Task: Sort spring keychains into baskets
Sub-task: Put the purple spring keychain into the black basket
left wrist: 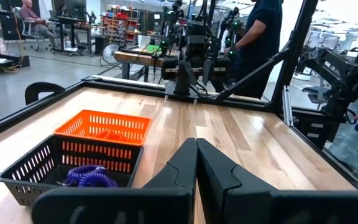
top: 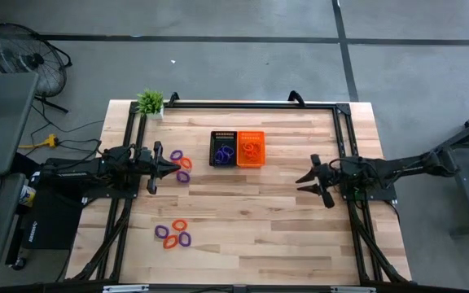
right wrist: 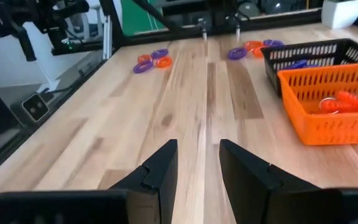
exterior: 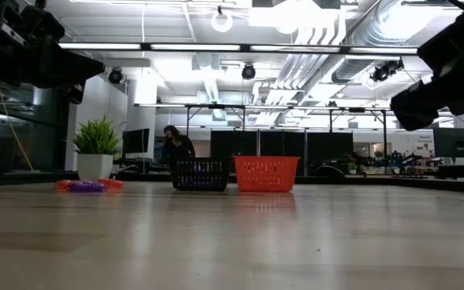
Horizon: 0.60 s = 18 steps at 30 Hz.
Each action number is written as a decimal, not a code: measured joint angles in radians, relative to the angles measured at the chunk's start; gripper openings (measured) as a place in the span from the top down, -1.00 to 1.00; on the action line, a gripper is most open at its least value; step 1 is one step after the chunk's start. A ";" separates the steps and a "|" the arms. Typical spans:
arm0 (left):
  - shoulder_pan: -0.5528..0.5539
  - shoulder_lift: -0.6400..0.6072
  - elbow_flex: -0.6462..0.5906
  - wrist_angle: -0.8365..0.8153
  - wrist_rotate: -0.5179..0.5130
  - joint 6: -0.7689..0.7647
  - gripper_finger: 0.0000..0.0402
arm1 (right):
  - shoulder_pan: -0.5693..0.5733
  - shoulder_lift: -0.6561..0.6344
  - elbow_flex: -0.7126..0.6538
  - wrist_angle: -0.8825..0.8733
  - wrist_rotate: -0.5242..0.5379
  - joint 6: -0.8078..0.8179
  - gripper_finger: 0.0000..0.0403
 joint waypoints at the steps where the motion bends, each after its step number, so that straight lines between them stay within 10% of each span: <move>1: 0.000 0.000 0.000 0.000 0.000 0.000 0.99 | 0.000 -0.004 0.000 0.000 0.006 0.000 0.43; 18: 0.000 0.000 0.000 0.000 -0.001 0.000 0.99 | 0.000 -0.004 0.000 -0.006 0.008 0.010 0.43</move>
